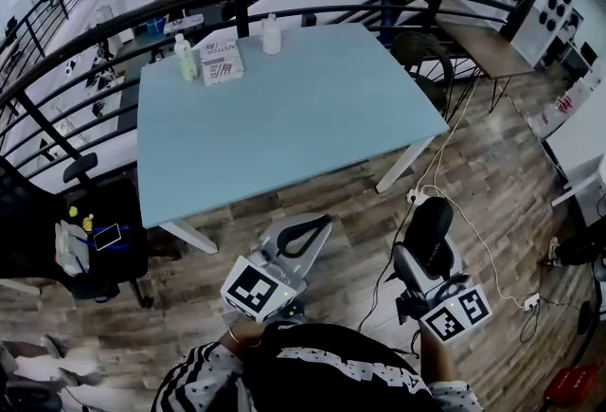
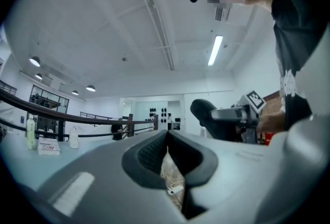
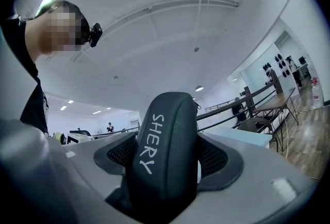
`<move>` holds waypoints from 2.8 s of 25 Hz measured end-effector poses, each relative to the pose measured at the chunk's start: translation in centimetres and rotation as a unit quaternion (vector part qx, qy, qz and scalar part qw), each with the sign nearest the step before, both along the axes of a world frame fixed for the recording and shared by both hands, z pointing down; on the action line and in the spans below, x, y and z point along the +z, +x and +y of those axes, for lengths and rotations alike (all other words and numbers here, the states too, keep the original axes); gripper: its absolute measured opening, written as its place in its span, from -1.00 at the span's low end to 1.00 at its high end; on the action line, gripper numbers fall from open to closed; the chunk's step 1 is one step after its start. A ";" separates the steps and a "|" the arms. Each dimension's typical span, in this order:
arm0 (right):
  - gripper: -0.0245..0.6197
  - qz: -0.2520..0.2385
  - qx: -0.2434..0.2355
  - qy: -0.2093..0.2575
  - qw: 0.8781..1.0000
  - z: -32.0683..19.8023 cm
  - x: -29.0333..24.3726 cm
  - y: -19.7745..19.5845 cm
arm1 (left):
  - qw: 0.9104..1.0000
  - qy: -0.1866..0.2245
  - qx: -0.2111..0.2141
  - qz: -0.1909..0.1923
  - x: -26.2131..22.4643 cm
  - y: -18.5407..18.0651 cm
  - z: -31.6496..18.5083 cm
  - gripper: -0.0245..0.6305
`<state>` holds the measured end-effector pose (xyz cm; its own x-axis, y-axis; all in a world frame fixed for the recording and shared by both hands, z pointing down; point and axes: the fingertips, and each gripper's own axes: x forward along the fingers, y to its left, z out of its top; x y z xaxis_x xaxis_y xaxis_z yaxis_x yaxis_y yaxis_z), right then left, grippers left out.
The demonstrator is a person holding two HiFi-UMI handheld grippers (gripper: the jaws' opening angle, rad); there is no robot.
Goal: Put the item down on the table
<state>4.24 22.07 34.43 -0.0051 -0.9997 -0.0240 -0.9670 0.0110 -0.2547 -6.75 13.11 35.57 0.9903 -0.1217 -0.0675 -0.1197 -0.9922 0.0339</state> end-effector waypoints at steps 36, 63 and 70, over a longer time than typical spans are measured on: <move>0.22 -0.003 -0.117 0.019 0.993 -16.9 0.4 2.5 | 0.989 0.029 -0.144 -0.029 -0.3 -1.9 -13.2 -0.93; 0.22 -0.023 -0.194 0.008 0.981 -33.1 2.0 10.6 | 0.969 0.014 -0.239 -0.060 0.9 4.2 -26.4 -0.93; 0.22 -0.033 -0.210 0.011 0.977 -37.0 1.7 13.5 | 0.968 0.023 -0.242 -0.069 0.3 7.8 -29.6 -0.93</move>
<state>17.73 -14.94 36.17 -0.4133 -0.9086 -0.0604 -0.8572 0.4106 -0.3109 1.10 -16.47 35.91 0.8182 -0.5732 0.0446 -0.5707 -0.8192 -0.0573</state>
